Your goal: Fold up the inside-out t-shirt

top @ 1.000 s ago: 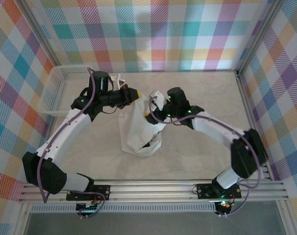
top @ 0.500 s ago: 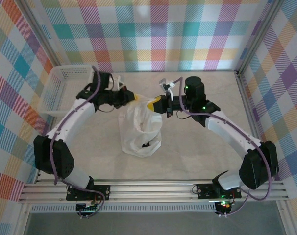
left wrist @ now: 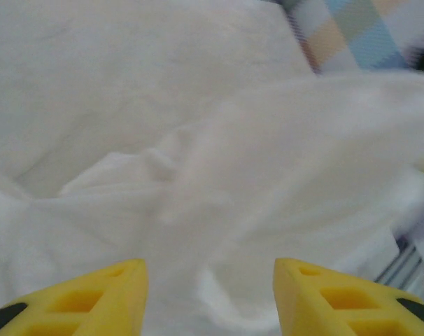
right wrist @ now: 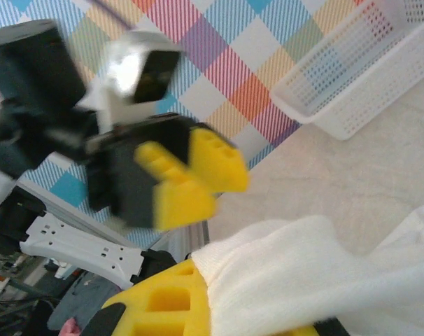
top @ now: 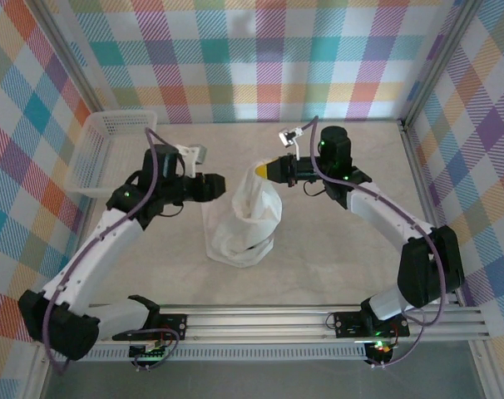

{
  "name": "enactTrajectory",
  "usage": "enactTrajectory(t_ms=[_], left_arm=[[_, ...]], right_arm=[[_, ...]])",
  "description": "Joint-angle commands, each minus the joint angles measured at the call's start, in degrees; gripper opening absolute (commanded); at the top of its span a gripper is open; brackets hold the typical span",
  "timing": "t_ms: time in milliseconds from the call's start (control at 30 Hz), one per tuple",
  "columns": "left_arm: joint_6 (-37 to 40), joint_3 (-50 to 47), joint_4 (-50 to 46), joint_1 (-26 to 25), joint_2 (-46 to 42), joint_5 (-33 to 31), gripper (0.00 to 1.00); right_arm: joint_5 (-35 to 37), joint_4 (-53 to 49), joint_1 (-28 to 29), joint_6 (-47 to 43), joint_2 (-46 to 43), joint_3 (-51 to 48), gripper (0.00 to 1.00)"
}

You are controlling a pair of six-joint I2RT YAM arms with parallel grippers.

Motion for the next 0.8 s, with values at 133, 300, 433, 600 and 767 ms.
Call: enactTrajectory(t_ms=[133,300,433,600,767], left_arm=[[9.22,0.59,4.46,-7.0,8.35,-9.51,0.65],[6.3,5.43,6.7,-6.81,16.83,-2.61,0.62],[-7.43,14.58,6.35,-5.05,20.42,17.37,0.0],[-18.97,12.09,16.9,-3.96,12.83,22.78,0.0],[-20.65,11.91,15.26,-2.28,10.64,23.16,0.0]], right_arm=[[-4.65,-0.18,1.56,0.98,-0.21,4.57,0.0],[-3.51,-4.34,2.15,0.04,-0.14,6.56,0.0],[9.68,-14.25,-1.77,-0.22,1.57,7.89,0.07],[13.72,-20.42,-7.58,-7.01,13.99,9.61,0.07],[3.47,-23.22,-7.72,-2.55,20.82,15.37,0.4]])
